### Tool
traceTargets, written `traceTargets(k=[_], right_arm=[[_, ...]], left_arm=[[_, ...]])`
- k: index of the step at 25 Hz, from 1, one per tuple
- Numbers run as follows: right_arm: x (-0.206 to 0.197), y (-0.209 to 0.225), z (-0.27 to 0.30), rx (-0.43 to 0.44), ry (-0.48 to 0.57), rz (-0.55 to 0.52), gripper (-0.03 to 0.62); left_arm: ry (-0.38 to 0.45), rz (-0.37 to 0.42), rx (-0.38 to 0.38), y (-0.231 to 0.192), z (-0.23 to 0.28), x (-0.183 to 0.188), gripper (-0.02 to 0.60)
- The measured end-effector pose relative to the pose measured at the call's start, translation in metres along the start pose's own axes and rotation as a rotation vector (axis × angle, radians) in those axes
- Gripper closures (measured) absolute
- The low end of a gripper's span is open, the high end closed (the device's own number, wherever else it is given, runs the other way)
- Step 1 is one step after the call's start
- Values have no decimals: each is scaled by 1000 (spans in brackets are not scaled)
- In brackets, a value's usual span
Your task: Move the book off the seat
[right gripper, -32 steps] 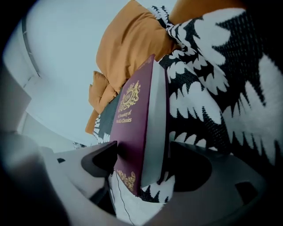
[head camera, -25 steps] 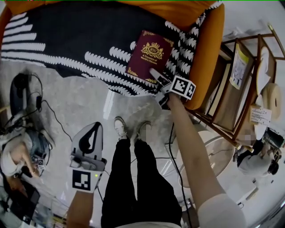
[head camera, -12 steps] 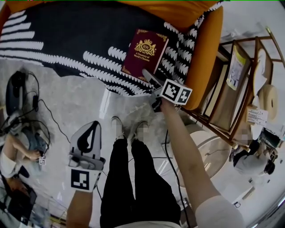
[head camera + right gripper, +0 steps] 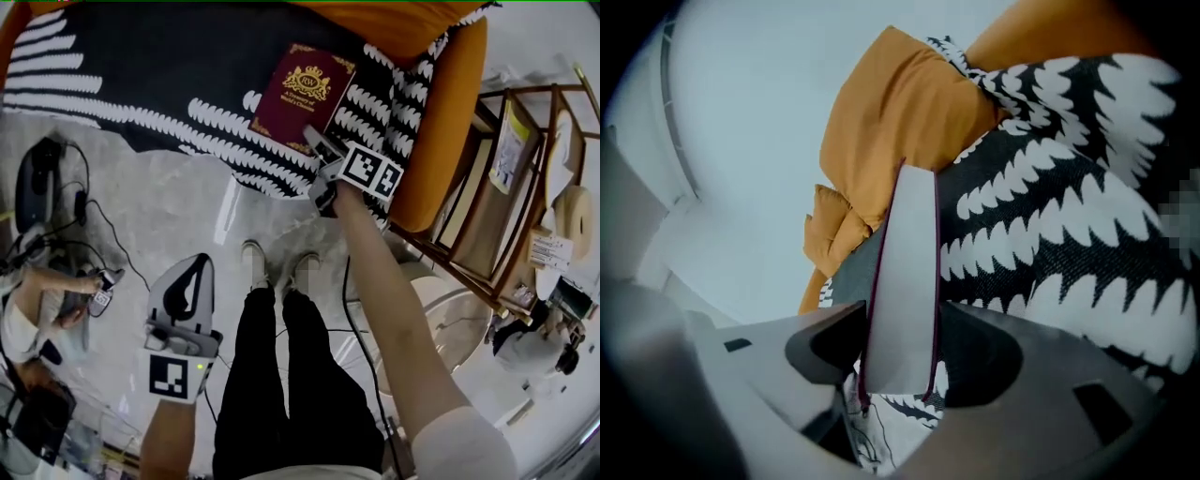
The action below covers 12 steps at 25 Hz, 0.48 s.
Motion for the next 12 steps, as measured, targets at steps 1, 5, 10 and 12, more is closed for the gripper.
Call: traceTargets(k=[1,5,10,12], right_arm=[[0,-2,0,18,8,24,341],[4,-16,-11,89,25,53,350],[13,-38,-27,129,26,61,356],[16,-48,-32,155,36,86,356]], left_arm=[[-3,-3,4,-1,-1,-1,565],[5,-10,8,-3,-4,3,565],[37,-14,-4,6,-5,18,565],[49,-10,-15,12,-5,24,565]])
Point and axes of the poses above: the fingertips, and each gripper's own axes: z forward along the fingers, y to its right, x out of its top, the point moved 2 cm from there along -z, backward along the fingers, and after that the axes turned 2 degrees about z, right-handed, at the moved point
